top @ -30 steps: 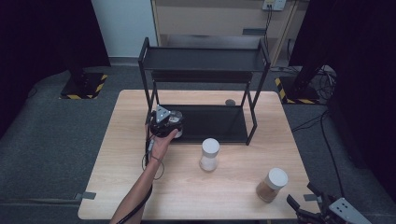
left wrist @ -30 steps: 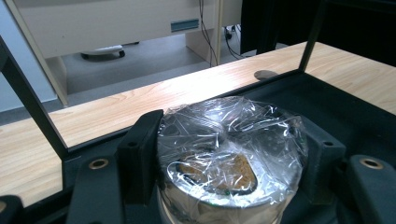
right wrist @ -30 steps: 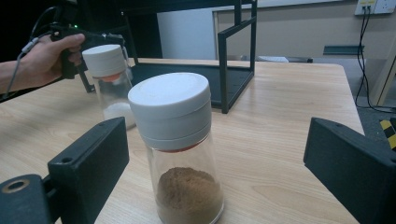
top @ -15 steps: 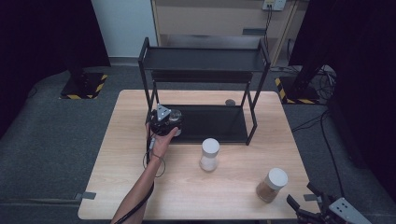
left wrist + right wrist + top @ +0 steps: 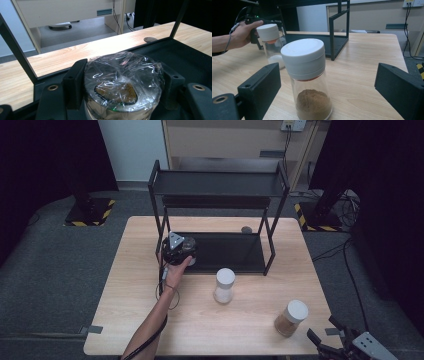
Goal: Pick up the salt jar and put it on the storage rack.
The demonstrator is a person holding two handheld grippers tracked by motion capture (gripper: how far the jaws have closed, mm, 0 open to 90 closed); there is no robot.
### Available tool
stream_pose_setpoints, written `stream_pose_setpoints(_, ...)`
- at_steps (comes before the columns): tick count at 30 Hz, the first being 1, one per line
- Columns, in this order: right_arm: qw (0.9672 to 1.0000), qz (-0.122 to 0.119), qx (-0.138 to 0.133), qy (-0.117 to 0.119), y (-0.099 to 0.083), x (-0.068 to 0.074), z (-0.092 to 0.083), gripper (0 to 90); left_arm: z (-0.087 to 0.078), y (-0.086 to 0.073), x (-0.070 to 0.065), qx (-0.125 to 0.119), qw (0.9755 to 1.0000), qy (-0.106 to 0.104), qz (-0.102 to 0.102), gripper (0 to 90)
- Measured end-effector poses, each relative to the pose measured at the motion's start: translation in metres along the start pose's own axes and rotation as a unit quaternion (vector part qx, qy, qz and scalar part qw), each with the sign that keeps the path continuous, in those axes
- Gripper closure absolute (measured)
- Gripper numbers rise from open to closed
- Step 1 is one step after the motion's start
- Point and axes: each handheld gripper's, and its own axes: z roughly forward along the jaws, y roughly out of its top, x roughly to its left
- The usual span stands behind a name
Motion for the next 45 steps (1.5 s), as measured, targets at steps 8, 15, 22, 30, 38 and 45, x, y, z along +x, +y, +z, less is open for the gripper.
stream_pose_setpoints(8,1.0000,0.000,0.000,0.000,0.000,0.000,0.000,7.2,0.000,-0.004,-0.001,-0.008,0.9999,0.003,-0.006,33.6)
stream_pose_setpoints(15,1.0000,-0.001,0.000,0.001,0.000,0.000,0.000,7.2,0.000,-0.003,0.000,-0.006,0.9999,-0.001,-0.009,30.1)
stream_pose_setpoints(22,1.0000,-0.001,0.000,0.001,0.000,0.000,0.000,7.2,0.001,0.000,0.001,-0.003,0.9999,-0.006,-0.013,14.6)
stream_pose_setpoints(30,1.0000,-0.002,0.000,0.002,0.000,0.000,0.000,7.2,-0.002,0.009,0.000,-0.009,0.9999,-0.003,-0.010,7.2)
stream_pose_setpoints(38,1.0000,-0.002,0.001,0.004,0.000,0.000,0.001,7.2,-0.009,0.022,0.004,-0.006,1.0000,-0.003,-0.003,2.1)
stream_pose_setpoints(45,1.0000,-0.003,0.000,0.003,0.000,0.000,0.000,7.2,-0.020,0.033,0.009,-0.018,0.9996,-0.020,-0.006,1.1)
